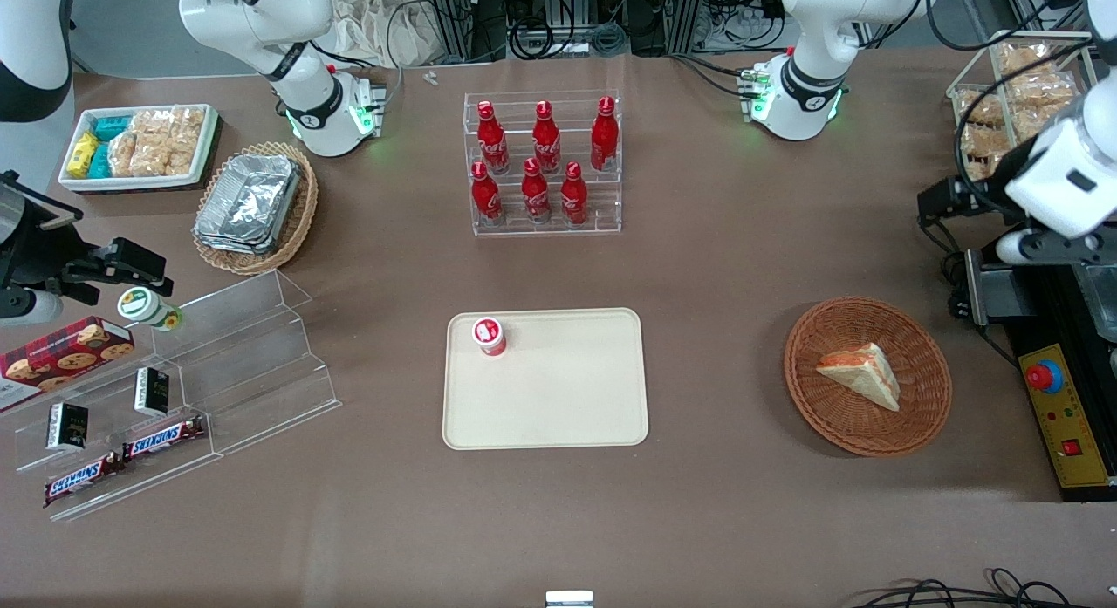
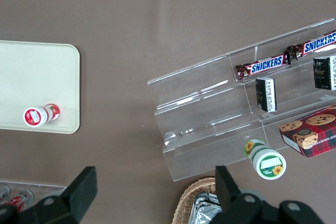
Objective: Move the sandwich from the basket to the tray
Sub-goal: 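Move the left gripper over the wicker basket toward the wrapped sandwich, then lower the left gripper and close it on the wrapped sandwich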
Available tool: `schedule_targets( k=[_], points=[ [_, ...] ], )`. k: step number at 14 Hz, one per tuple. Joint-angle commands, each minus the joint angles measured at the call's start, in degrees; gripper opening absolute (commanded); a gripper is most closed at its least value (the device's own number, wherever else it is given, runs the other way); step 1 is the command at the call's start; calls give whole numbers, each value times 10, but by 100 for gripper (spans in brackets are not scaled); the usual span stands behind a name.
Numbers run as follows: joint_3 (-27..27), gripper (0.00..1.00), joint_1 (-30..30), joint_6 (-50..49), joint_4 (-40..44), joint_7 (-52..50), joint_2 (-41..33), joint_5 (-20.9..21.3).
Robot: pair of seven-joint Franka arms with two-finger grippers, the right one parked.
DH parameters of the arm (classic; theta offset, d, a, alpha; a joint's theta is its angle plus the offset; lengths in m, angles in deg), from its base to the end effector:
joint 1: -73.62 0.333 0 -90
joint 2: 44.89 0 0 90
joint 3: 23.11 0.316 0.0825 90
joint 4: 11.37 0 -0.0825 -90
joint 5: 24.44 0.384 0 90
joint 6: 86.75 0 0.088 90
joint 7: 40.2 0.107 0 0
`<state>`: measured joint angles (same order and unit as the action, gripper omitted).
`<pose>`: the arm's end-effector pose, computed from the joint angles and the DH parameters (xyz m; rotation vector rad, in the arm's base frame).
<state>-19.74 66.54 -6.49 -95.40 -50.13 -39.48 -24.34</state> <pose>0.5636 -0.0380 0.6065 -3.1010 -0.1690 0.2460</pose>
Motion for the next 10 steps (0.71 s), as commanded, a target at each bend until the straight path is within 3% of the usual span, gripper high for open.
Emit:
schedule_targets(
  k=[1,5,10],
  points=[
    [15,100,-2,30,4,-125,35,3],
    [27,100,13,82,-16,-268,81,2],
    [27,100,23,297,-188,-427,92,-5]
  ],
)
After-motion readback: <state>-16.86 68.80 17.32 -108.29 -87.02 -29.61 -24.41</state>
